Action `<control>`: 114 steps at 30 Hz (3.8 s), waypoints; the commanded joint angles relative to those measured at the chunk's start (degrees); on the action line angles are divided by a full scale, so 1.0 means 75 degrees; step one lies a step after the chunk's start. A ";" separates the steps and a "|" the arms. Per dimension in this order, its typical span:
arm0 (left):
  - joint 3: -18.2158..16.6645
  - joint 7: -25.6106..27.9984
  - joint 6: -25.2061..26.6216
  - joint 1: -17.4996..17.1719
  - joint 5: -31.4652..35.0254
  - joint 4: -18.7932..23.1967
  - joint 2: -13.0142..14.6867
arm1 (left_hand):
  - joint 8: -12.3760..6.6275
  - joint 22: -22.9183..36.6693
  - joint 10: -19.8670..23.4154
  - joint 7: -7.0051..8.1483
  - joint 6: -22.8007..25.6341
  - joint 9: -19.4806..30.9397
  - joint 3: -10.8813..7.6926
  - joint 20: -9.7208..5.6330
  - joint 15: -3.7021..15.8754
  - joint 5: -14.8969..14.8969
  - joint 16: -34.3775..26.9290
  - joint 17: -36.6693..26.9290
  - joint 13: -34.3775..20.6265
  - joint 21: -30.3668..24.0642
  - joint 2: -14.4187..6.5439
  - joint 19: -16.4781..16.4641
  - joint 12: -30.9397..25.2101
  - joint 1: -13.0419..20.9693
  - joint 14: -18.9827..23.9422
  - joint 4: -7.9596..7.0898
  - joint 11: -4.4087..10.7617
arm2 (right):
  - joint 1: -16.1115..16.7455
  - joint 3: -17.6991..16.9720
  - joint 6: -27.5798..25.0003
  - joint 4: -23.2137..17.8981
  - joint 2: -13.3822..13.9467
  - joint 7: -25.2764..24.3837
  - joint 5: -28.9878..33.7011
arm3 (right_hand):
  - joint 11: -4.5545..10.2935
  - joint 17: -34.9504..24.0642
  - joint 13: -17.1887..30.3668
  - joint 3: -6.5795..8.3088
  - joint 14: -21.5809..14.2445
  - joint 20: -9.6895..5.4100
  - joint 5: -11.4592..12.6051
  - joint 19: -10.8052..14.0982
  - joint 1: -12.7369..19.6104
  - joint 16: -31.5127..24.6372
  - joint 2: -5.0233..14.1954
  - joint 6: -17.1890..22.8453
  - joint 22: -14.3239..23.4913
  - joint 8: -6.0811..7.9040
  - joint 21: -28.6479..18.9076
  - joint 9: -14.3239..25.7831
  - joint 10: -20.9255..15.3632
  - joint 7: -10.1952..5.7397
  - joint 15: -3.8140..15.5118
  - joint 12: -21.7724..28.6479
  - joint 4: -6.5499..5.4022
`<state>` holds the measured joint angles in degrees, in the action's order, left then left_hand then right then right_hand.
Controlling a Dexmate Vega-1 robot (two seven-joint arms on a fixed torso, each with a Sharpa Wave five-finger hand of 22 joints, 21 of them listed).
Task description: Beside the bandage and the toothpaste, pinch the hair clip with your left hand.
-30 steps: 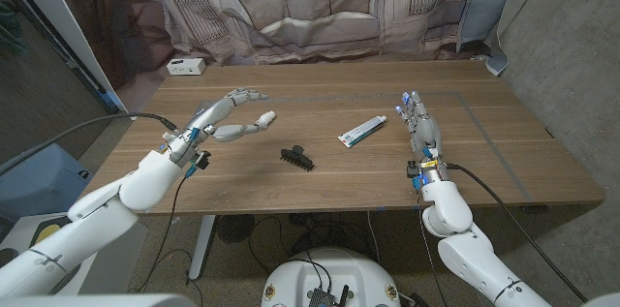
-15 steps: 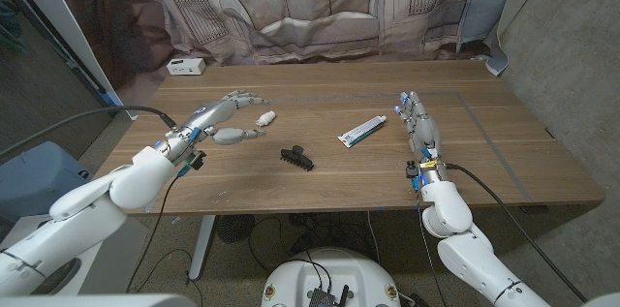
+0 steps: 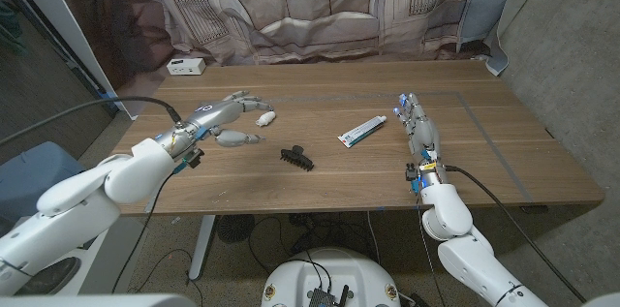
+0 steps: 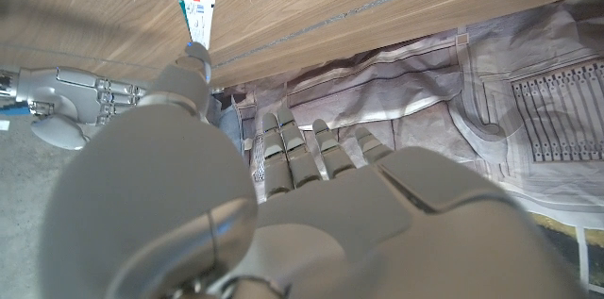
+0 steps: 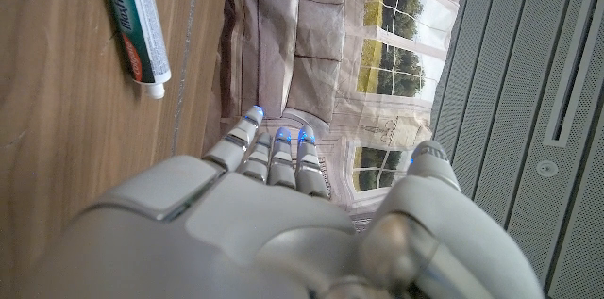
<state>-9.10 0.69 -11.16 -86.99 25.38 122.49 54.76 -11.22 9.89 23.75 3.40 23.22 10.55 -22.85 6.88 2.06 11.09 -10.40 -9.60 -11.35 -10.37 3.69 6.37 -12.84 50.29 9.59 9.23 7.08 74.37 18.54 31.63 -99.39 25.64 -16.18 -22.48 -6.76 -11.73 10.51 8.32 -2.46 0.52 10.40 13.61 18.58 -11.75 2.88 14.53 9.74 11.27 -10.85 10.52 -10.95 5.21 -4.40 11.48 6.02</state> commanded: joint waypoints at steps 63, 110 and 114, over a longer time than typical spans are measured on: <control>0.3542 -0.3703 0.1363 0.4358 0.0949 0.0677 0.1973 | 0.0137 0.0019 -0.0124 0.0200 -0.0266 0.0073 0.0181 0.0577 0.0092 0.0106 0.0048 -0.0035 -0.0113 -0.0031 0.0015 0.0121 0.0187 0.0592 -0.0453 -0.0149 0.0274 | 0.0267 -0.0059 0.0057 -0.0116 -0.0053 -0.0105 0.0045 | 0.0034 -0.0018 0.0050 0.0000 -0.0055 0.0100 -0.0017 -0.0017 0.0018 -0.0036 -0.0004 0.0095 0.0014 0.0015 -0.0016 0.0020 -0.0095 -0.0048 -0.0060 0.0013 0.0057; 0.4506 -0.3456 0.0820 0.4789 0.2273 0.0215 0.1487 | 0.0060 0.0033 -0.0778 0.0548 -0.0850 0.0058 0.0556 0.0700 -0.0010 0.0309 0.0044 -0.0049 -0.0190 -0.0060 0.0063 0.0217 0.0112 0.0254 -0.0717 -0.0244 0.0469 | 0.0480 -0.0151 0.0017 -0.0262 -0.0037 -0.0281 0.0156 | 0.0034 -0.0020 0.0053 0.0011 -0.0076 0.0118 -0.0019 -0.0038 0.0030 -0.0037 0.0024 0.0094 0.0014 -0.0003 -0.0018 0.0022 -0.0090 -0.0063 -0.0085 -0.0006 0.0093; 0.4600 -0.3626 0.0800 0.4865 0.2345 0.0186 0.1441 | 0.0086 0.0034 -0.0830 0.0478 -0.0954 0.0059 0.0574 0.0705 -0.0034 0.0319 0.0034 -0.0049 -0.0194 -0.0050 0.0059 0.0266 0.0119 0.0243 -0.0757 -0.0247 0.0410 | 0.0485 -0.0153 0.0034 -0.0238 -0.0037 -0.0264 0.0142 | 0.0032 -0.0020 0.0054 0.0012 -0.0079 0.0122 -0.0019 -0.0038 0.0030 -0.0038 0.0025 0.0099 0.0014 -0.0002 -0.0018 0.0022 -0.0096 -0.0070 -0.0082 -0.0005 0.0095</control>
<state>24.06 -25.73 -4.95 -50.82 41.14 124.63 66.58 -10.86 10.01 17.79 7.05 16.44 10.80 -18.64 12.17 1.99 13.15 -10.35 -9.74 -12.78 -10.81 4.21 7.78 -11.87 52.47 4.20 7.41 10.55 77.70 17.55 31.68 -101.16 25.48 -18.03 -21.31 -6.45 -11.73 10.78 8.41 -2.76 0.94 10.40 13.20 18.57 -11.75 2.88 15.05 9.73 11.27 -10.85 10.52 -11.26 4.69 -4.70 11.48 6.39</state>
